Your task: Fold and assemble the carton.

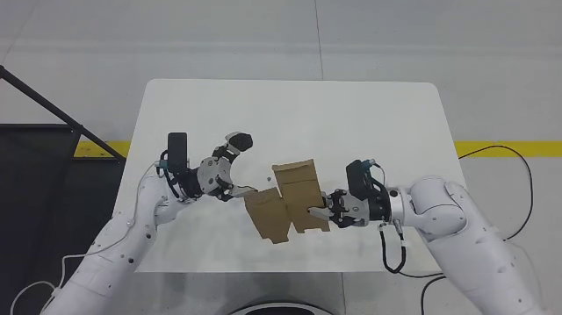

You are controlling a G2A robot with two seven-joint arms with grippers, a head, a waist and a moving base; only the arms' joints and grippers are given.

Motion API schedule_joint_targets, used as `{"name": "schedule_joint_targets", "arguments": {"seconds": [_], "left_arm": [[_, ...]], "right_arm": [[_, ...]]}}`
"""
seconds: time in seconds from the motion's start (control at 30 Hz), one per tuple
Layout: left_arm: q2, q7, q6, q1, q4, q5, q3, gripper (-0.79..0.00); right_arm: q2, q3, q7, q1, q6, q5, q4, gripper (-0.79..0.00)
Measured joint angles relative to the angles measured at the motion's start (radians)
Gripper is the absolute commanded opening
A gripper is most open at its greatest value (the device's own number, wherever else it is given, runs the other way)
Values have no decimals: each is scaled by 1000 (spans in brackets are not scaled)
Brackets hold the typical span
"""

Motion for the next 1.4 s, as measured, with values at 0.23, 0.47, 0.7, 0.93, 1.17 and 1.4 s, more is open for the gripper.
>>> {"name": "schedule_joint_targets", "arguments": {"seconds": [0.23, 0.47, 0.7, 0.93, 1.17, 1.4], "left_arm": [[11, -104, -1, 11, -49, -133, 57, 0], [67, -261, -1, -21, -89, -395, 157, 0], [129, -437, -1, -63, -114, -643, 230, 0], [175, -583, -1, -110, -140, -825, 300, -22], [210, -658, -1, -139, -150, -915, 339, -157], [226, -663, -1, -156, -150, -935, 364, -271]], "right_arm": [[-2, -8, -39, -7, 33, -51, -19, -785], [1, -15, -41, -1, 13, -70, -14, -785], [6, -29, -30, 13, -6, -34, 4, -785], [11, -49, 8, 35, 13, 36, 20, -785], [17, -62, 40, 53, 8, 86, 31, -785], [21, -72, 51, 60, 10, 96, 27, -785]]}}
